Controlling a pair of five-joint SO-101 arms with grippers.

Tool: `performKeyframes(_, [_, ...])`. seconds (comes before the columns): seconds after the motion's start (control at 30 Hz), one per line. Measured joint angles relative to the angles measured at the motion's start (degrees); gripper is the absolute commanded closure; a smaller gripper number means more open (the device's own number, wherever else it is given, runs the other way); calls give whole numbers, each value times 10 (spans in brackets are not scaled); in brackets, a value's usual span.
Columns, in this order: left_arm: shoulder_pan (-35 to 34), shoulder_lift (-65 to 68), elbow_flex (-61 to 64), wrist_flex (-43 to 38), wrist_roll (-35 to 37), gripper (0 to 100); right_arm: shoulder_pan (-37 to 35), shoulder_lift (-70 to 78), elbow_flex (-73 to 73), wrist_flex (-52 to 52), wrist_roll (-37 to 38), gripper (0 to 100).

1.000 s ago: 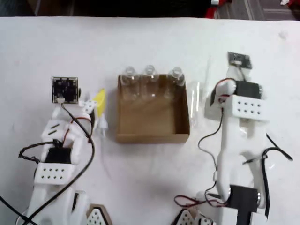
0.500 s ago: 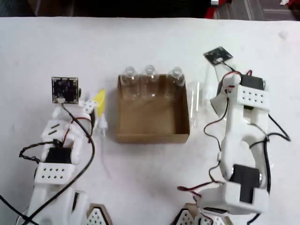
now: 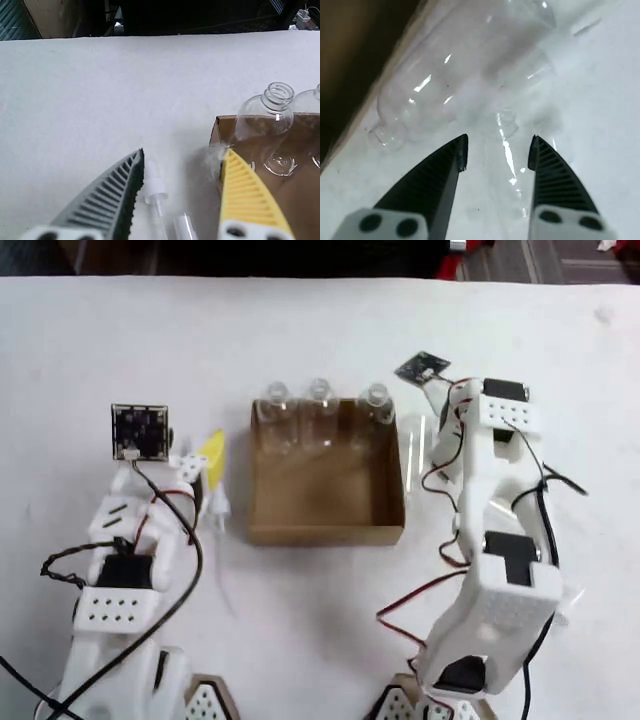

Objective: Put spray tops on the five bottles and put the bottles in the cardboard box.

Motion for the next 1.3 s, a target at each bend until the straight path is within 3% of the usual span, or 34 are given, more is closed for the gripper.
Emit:
performKeyframes(0.33, [0,0,0,0,0,766,1,40,-22,4,46,829])
performKeyframes(1.03, [0,0,0,0,0,766,43,45,-25,35,244,829])
performKeyframes(1.3, [0,0,0,0,0,766,44,46,-25,28,258,829])
